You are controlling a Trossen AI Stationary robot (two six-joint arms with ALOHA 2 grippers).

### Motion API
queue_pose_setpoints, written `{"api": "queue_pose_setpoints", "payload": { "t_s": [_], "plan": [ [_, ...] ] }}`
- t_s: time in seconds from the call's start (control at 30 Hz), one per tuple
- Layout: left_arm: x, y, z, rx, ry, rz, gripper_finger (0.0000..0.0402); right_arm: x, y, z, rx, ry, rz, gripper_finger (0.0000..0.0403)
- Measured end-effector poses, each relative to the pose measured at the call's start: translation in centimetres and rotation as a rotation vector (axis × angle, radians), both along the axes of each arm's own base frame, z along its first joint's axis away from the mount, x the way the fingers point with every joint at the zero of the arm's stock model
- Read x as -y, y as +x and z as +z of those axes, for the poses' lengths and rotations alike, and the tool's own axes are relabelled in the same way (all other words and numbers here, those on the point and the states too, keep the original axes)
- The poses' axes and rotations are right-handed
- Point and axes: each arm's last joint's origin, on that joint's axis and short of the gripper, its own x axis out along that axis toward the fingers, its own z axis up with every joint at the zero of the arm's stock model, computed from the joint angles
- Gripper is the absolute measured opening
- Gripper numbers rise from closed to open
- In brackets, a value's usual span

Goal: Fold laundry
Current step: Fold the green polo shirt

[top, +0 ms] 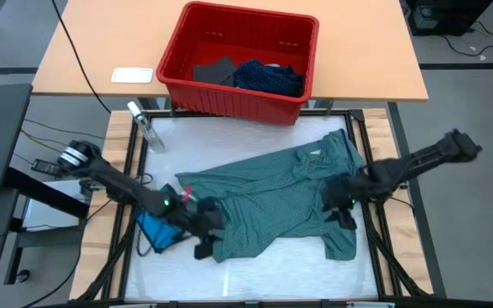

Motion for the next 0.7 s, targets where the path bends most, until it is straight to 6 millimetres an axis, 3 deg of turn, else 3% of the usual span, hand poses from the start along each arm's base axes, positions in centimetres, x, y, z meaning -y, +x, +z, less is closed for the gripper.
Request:
{"api": "queue_pose_setpoints", "payload": {
  "t_s": [0.17,0.33,0.5,0.7],
  "plan": [
    [2.3,1.2,-3.4,-0.097,0.094,-0.049,0.0237,-3.0,-0.3,-1.3,-0.103,-0.061,0.008,0.0181],
    [3.5,2.2,-5.5,-0.157,0.114,-0.078,0.0248,-5.3,-0.8,-2.6,-0.241,-0.048,-0.082,0.0178],
    [4.2,2.7,-5.5,-0.16,0.098,-0.112,0.0237,-7.7,-2.0,-3.8,-0.358,-0.055,-0.137,0.0172],
    [5.9,2.7,-4.2,-0.143,0.02,-0.206,0.0197,-10.1,-3.2,-5.3,-0.43,-0.078,-0.189,0.0169]
  ]
}}
